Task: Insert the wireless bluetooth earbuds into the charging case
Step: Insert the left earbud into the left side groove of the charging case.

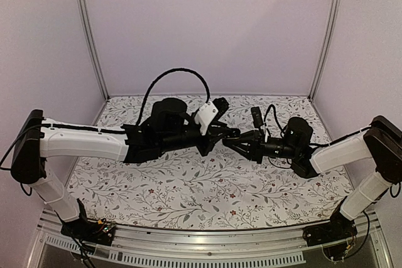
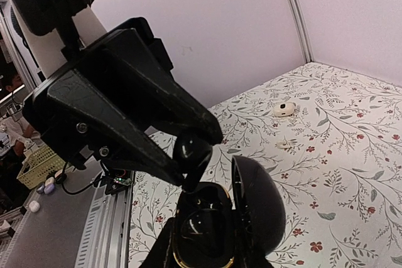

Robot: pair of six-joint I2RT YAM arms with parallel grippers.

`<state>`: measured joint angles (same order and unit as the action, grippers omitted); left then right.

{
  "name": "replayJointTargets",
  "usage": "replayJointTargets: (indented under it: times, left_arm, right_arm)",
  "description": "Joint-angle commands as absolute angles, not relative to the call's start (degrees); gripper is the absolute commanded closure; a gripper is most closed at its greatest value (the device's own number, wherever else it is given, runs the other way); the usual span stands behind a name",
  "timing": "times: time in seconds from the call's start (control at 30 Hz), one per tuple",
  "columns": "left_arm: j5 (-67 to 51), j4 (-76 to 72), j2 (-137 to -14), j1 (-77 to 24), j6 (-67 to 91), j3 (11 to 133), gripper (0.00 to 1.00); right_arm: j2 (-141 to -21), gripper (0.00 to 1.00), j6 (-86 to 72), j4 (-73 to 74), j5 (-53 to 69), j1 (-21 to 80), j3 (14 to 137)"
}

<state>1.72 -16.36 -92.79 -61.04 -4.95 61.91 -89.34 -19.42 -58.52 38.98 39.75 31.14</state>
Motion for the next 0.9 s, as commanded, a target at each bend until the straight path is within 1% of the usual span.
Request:
replayJointTargets:
  times: [0.0, 0.3, 0.87]
  left_arm:
    - [3.5, -15.7, -93.4, -61.9, -6.4, 63.3, 0.94]
    - [5.1, -15.1, -93.2, -62.1, -6.8, 62.5, 0.94]
    - [4.6, -15.6, -93.1, -62.8, -6.5, 61.9, 0.95]
  right_arm:
    - [-89.5, 1.00, -19.8, -59.7, 40.2, 40.1, 32.4]
    - [-88.8, 1.00, -20.0, -60.0, 40.5, 40.1, 32.2]
    - [-90.0, 1.00, -23.7, -63.8, 39.3, 40.1, 32.6]
